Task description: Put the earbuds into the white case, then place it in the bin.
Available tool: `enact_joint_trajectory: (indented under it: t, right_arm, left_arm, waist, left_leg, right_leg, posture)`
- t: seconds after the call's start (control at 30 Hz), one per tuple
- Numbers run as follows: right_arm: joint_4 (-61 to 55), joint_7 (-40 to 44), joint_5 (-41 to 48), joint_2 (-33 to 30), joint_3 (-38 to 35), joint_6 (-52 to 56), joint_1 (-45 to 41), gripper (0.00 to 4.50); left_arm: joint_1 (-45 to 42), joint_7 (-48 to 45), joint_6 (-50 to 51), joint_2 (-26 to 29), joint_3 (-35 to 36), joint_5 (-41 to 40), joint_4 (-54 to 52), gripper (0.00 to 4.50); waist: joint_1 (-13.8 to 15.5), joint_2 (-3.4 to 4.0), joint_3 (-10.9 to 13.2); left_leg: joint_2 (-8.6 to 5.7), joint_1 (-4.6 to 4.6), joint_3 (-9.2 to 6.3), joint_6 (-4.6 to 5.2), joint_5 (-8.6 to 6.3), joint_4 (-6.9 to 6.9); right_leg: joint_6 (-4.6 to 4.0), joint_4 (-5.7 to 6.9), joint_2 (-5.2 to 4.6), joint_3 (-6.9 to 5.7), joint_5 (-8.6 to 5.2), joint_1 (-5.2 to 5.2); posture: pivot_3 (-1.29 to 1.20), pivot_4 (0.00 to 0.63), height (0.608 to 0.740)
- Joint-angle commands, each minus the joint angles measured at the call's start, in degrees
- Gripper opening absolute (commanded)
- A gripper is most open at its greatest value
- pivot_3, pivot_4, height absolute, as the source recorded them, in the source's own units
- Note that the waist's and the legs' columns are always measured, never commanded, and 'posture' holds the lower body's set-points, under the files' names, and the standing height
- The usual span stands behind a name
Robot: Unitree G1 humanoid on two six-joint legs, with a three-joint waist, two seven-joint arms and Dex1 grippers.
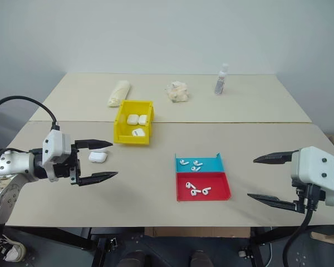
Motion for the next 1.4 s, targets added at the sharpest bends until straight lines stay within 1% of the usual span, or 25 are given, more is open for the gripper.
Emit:
enact_joint_trajectory:
  t: [0.03,0.13,0.2,0.23,0.3,0.33,0.4,0.43,0.47,0.53,0.63,0.73,0.83,0.9,0.97,1.03,1.1,1.23,1.4]
  right_arm:
    - [-0.4,-0.4,-0.1,-0.9,-1.0,-0.6,-0.7,4.49]
    - [-0.9,0.0,0.2,-0.7,-1.8,0.1,0.3,4.49]
    - [-0.9,0.0,-0.1,-0.6,-1.8,0.0,0.9,4.49]
    - [-0.9,-0.2,-0.2,-0.6,-1.6,-0.1,0.9,4.49]
    - [-0.8,-0.8,-0.3,-0.6,-1.1,0.3,0.8,4.49]
    - [-1.1,-1.1,-0.3,-0.5,-1.0,0.6,0.8,4.49]
    - [-1.5,-1.7,-0.5,-0.2,-0.7,1.3,1.4,4.49]
    - [-1.7,-1.9,-0.5,0.0,-0.6,1.5,1.7,4.49]
    - [-1.9,-2.0,-0.7,0.2,-0.4,1.6,2.1,4.49]
    - [-2.5,-2.6,-0.5,0.6,0.0,2.1,2.6,4.49]
    - [-2.8,-3.8,-0.3,0.9,1.5,2.7,2.5,4.49]
    - [-2.6,-4.8,0.4,1.1,3.1,3.2,1.5,4.49]
    - [-1.7,-5.7,0.0,0.9,5.2,3.4,0.0,4.49]
    - [-1.5,-5.9,0.1,0.8,5.5,4.0,-0.5,4.49]
    - [-1.5,-5.8,0.4,0.8,5.3,4.4,-0.7,4.49]
    - [-1.3,-6.1,0.2,0.9,5.1,4.8,-0.5,4.49]
    - [-1.5,-6.5,-0.2,1.0,5.0,5.0,0.0,4.49]
    - [-3.0,-6.9,0.2,1.6,3.5,5.8,1.6,4.49]
    - [-5.2,-7.8,0.1,2.7,1.2,6.9,4.4,4.49]
  left_arm:
    - [0.0,6.4,7.6,2.8,0.3,2.9,-5.8,4.5]
    - [-2.6,11.2,17.7,1.9,3.8,-3.8,-10.0,4.5]
    - [-6.7,16.2,26.3,2.1,4.4,-5.5,-11.1,4.5]
    - [-9.8,18.4,32.8,3.8,3.1,-5.5,-10.9,4.5]
    - [-15.7,24.7,44.1,4.5,0.7,-3.7,-10.0,4.5]
    - [-18.6,28.3,50.0,3.7,0.3,-2.6,-9.0,4.5]
    - [-24.7,35.4,64.9,0.7,0.2,1.0,-6.0,4.5]
    - [-26.7,37.0,69.5,1.0,-0.2,0.6,-3.8,4.5]
    - [-27.3,38.0,71.7,1.9,0.0,-0.7,-1.9,4.5]
    - [-27.6,39.7,72.3,5.8,-0.5,-6.0,2.9,4.5]
    - [-27.1,42.9,72.3,11.5,-1.3,-10.4,9.8,4.5]
    - [-28.3,47.1,72.3,12.5,-1.9,-12.5,16.0,4.5]
    - [-31.8,46.9,72.3,13.1,-6.0,-14.6,25.3,4.5]
    - [-34.5,46.2,72.3,13.2,-8.8,-13.7,29.5,4.5]
    - [-38.1,45.2,72.3,12.8,-11.4,-13.4,35.0,4.5]
    - [-42.3,44.9,72.3,10.5,-14.1,-11.1,41.0,4.5]
    - [-45.6,46.3,72.3,7.4,-14.9,-7.9,46.8,4.5]
    - [-48.0,46.1,71.4,4.6,-17.2,-2.2,50.6,4.5]
    - [-51.0,42.8,69.4,1.8,-19.4,1.7,57.4,4.5]
  waist:
    - [0.0,0.0,0.0]
    - [0.0,-0.01,0.0]
    - [0.2,-0.03,0.0]
    - [0.3,-0.04,0.0]
    - [0.3,-0.05,0.0]
    - [0.3,-0.04,0.0]
    - [0.2,-0.05,0.0]
    - [0.2,-0.06,0.0]
    - [0.0,-0.05,0.0]
    - [-0.6,-0.11,0.1]
    - [-1.1,-0.25,0.1]
    - [-0.7,-0.24,0.1]
    - [0.0,-0.29,0.1]
    - [0.2,-0.31,0.1]
    - [0.3,-0.37,0.2]
    - [0.4,-0.39,0.2]
    - [0.5,-0.4,0.2]
    - [0.4,-0.42,0.2]
    - [0.1,-0.44,0.2]
  left_leg:
    - [0.0,0.0,0.0,0.0,0.0,0.0]
    - [0.0,0.0,-0.01,0.0,0.0,-0.01]
    - [0.01,-0.02,-0.03,0.0,0.0,0.01]
    - [0.0,-0.01,-0.06,0.0,0.0,0.02]
    - [-0.02,0.01,-0.08,0.0,0.0,0.05]
    - [-0.04,0.06,-0.08,0.0,0.0,0.05]
    - [-0.07,0.12,-0.07,0.01,-0.01,0.02]
    - [-0.08,0.11,-0.09,0.01,-0.01,0.02]
    - [-0.08,0.08,-0.1,0.01,0.0,0.02]
    - [-0.07,0.09,-0.1,0.01,-0.01,-0.04]
    - [-0.05,-0.01,-0.08,0.0,0.0,-0.07]
    - [-0.06,0.07,-0.08,0.0,0.0,-0.07]
    - [-0.1,0.08,-0.11,-0.01,0.0,-0.06]
    - [-0.14,0.06,-0.11,-0.01,0.0,-0.05]
    - [-0.16,0.0,-0.11,-0.03,0.0,-0.04]
    - [-0.17,-0.11,-0.09,-0.05,0.02,-0.04]
    - [-0.19,-0.14,-0.03,-0.05,0.02,-0.04]
    - [-0.19,-0.13,0.06,-0.05,0.02,-0.01]
    - [-0.18,-0.22,0.04,-0.06,0.03,0.0]
  right_leg:
    - [0.0,0.0,0.0,0.0,0.0,0.0]
    - [0.01,0.0,0.0,0.0,0.0,0.0]
    - [0.01,0.01,0.0,-0.01,0.0,0.0]
    - [0.01,0.02,0.0,-0.02,-0.01,0.02]
    - [0.02,0.04,0.0,-0.05,0.0,0.04]
    - [0.03,0.05,0.0,-0.04,-0.01,0.1]
    - [0.08,0.04,0.0,0.0,-0.04,0.14]
    - [0.08,0.04,0.0,-0.01,-0.04,0.14]
    - [0.08,0.06,0.02,-0.03,-0.04,0.1]
    - [0.07,0.13,0.02,0.02,-0.05,0.07]
    - [0.04,0.17,0.02,0.09,-0.07,-0.15]
    - [0.0,0.16,0.0,0.1,-0.09,-0.12]
    - [0.0,0.17,-0.03,0.03,-0.09,-0.03]
    - [0.01,0.15,-0.06,-0.01,-0.08,-0.02]
    - [0.01,0.13,-0.06,-0.01,-0.08,-0.05]
    - [0.01,0.18,-0.06,-0.01,-0.08,-0.16]
    - [0.02,0.17,-0.07,-0.01,-0.08,-0.17]
    - [0.02,0.16,-0.05,-0.02,-0.08,-0.17]
    - [0.02,0.19,-0.05,-0.01,-0.08,-0.25]
  posture:
    - [0.0,0.15,0.74]
    - [0.0,0.15,0.74]
    - [0.0,0.15,0.74]
    - [0.0,0.15,0.74]
    - [0.0,0.15,0.74]
    - [0.0,0.15,0.74]
    - [0.0,0.15,0.74]
    - [0.0,0.15,0.74]
    - [0.0,0.15,0.74]
    - [0.0,0.15,0.74]
    - [0.0,0.15,0.74]
    - [0.0,0.15,0.74]
    - [0.0,0.15,0.74]
    - [0.0,0.15,0.74]
    - [0.0,0.15,0.74]
    - [0.0,0.15,0.74]
    - [0.0,0.15,0.74]
    - [0.0,0.15,0.74]
    - [0.0,0.15,0.74]
